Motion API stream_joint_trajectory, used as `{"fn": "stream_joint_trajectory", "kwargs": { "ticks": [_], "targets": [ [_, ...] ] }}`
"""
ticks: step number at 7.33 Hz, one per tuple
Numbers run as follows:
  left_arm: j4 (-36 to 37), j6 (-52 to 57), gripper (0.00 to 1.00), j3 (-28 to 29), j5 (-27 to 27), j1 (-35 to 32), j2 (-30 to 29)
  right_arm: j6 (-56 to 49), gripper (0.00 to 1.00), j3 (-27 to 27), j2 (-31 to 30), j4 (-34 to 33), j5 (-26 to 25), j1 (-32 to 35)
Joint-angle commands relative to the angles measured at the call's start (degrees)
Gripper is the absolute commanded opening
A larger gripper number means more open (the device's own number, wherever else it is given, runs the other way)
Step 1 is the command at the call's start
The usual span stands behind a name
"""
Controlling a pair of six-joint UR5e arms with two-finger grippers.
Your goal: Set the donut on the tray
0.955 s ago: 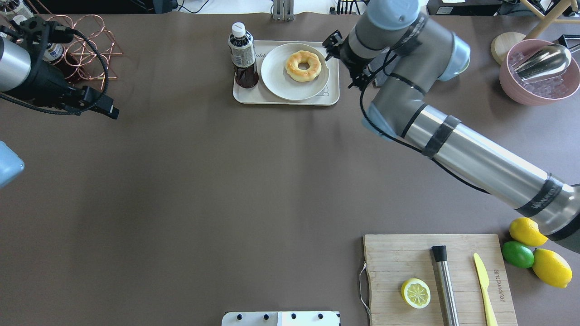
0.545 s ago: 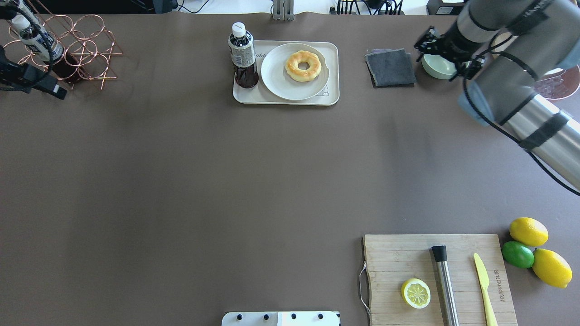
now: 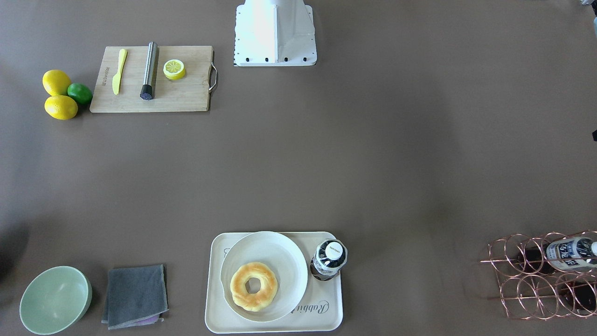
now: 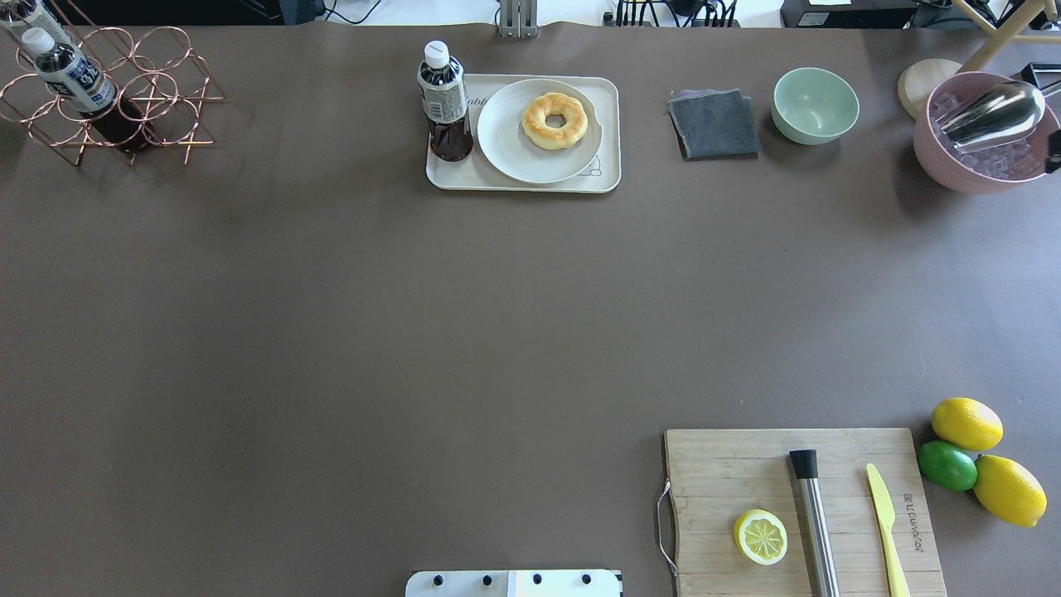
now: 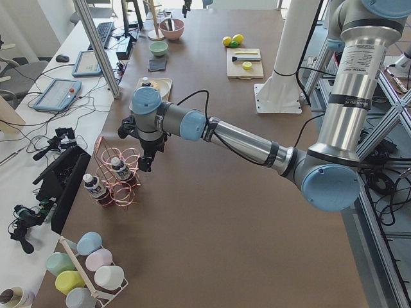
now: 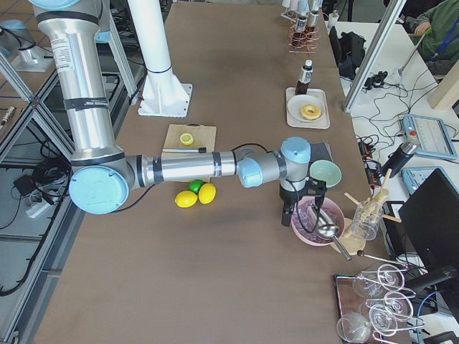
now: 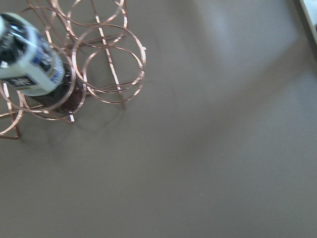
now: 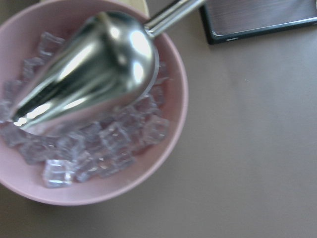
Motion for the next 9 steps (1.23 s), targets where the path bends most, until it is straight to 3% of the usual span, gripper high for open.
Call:
{"fn": "stream_joint_trajectory", "kwargs": {
  "ticks": [1,4,9],
  "targets": [
    [2.43,5.61,0.98,-0.18,0.23,-5.33,5.05,-20.33,1.0,0.01,-8.87,-0.09,1.94,10.51],
    [2.25,5.26,0.98,2.0,-0.04,-7.34,7.18,-25.55,1.0,1.15,-9.96,-4.2,4.95,14.66],
    [2.43,5.09,0.98,7.45,0.14,-8.32,11.31,-26.79,1.0,1.33,-11.62,-3.78,5.04,16.07]
  ]
}}
